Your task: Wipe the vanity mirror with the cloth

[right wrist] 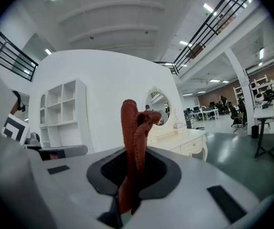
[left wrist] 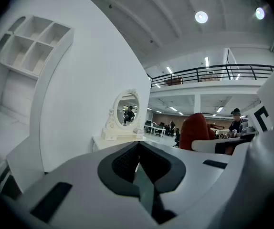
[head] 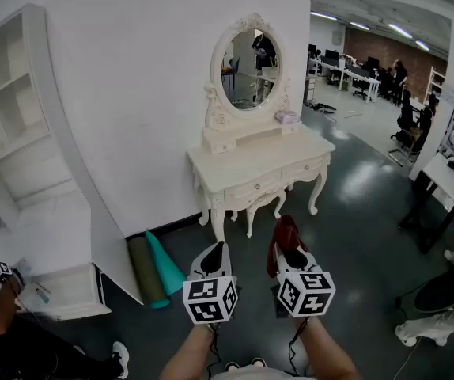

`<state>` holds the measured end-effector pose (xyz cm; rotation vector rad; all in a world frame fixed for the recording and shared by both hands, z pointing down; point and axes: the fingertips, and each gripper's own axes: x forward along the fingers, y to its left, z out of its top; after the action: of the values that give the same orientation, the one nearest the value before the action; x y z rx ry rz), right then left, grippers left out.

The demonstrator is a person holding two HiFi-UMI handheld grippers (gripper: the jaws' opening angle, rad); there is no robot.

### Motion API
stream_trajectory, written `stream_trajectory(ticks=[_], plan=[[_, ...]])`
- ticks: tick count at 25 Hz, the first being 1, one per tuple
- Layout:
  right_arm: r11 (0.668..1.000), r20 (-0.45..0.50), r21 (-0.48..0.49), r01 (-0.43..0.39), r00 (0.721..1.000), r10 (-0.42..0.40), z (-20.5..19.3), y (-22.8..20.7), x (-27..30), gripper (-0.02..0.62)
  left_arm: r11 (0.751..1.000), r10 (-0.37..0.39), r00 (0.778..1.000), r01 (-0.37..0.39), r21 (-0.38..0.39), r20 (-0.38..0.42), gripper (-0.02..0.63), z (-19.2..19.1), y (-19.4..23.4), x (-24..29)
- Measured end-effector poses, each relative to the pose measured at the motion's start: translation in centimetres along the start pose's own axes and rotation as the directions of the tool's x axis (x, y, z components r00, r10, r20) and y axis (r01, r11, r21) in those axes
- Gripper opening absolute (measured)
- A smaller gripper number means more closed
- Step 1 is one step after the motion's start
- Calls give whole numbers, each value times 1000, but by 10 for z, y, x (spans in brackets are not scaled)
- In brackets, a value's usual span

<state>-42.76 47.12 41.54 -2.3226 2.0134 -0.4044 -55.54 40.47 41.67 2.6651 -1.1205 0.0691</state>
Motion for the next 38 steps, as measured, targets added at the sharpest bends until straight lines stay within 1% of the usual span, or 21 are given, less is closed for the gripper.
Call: stream_trajectory(ticks=[8,12,14,17,21,28,33,38], plan=[[1000,-1,5,16,1000,-16,1,4,8,60,1000,-15,1000,15,5,1,11,4,9,3],[999,-11,32,26,1000,-26,-5,7,14,62,1000,-25,1000,25,17,9,11,5,16,5],[999,-20,33,36,999,-35,-10,7,15,62,1000,-26,1000,26,5,11,11,4,22,6],[998,-37,41,56,998,-55,-17,-1,18,63,999,-39,999,39,-14,0,11,-1,25,14],[994,-44,66,86,996,-83,-21,-18,28,62,999,-49,999,49,1,-18,11,-7,27,31],[990,-46,90,108,993,-104,-16,-60,71,63,999,-53,998,54,10,-31,11,-10,27,88],[993,-41,71,99,994,-97,5,-95,120,63,999,-38,999,38,15,-27,11,0,26,147],[996,-64,59,72,996,-69,25,-136,172,63,1000,-18,1000,18,13,-22,11,13,16,211]])
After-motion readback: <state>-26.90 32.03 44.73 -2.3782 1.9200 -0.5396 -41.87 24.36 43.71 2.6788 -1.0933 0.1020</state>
